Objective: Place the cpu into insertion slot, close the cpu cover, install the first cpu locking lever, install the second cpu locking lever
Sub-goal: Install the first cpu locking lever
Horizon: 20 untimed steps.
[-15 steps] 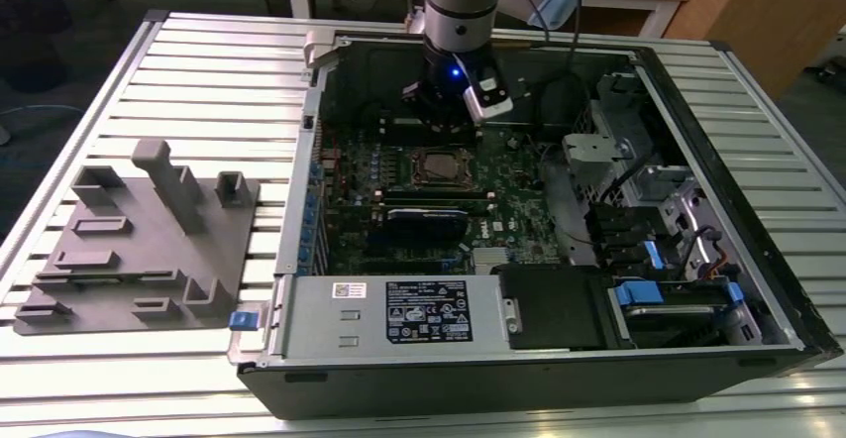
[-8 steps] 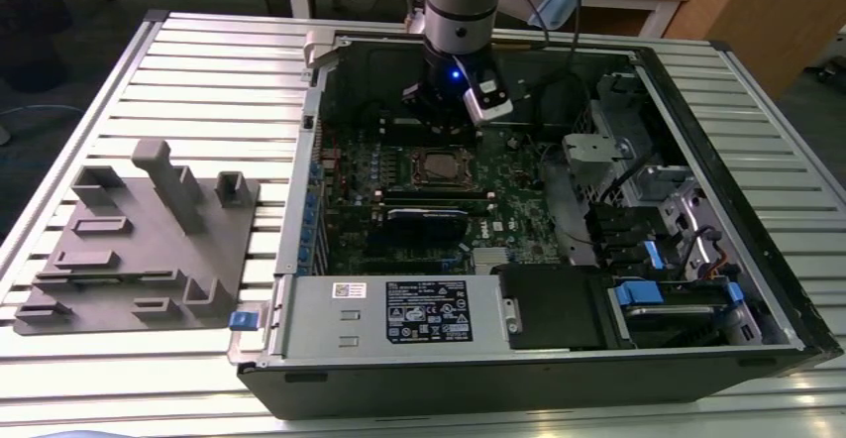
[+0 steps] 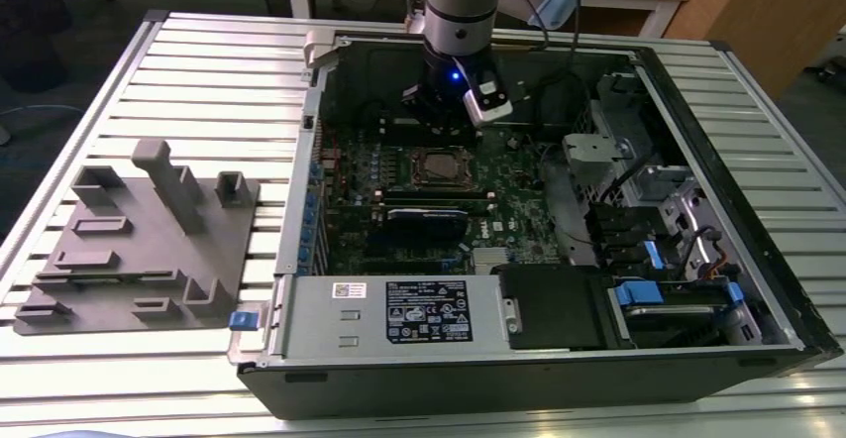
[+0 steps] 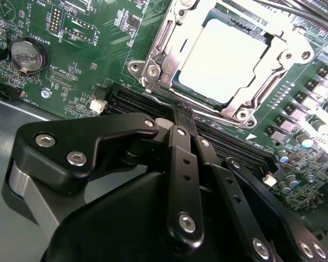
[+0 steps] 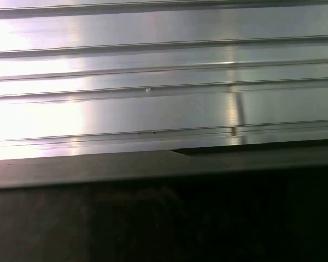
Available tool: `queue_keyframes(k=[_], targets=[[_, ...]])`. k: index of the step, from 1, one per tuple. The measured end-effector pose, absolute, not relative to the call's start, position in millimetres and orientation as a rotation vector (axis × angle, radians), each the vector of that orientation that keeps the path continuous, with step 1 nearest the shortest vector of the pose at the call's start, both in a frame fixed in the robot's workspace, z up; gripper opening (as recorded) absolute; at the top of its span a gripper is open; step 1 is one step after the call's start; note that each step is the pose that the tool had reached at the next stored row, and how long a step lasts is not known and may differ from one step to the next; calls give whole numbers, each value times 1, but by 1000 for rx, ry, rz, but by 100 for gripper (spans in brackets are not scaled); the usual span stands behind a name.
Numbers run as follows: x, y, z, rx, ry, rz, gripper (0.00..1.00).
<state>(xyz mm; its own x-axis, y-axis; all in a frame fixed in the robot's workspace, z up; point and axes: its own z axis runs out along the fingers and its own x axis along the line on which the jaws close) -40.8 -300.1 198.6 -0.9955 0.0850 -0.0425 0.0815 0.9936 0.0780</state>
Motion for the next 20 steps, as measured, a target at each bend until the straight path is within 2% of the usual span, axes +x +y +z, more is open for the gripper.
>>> queue_keyframes(k=[20], targets=[[-40,-300,199,171,3088,117,11]])
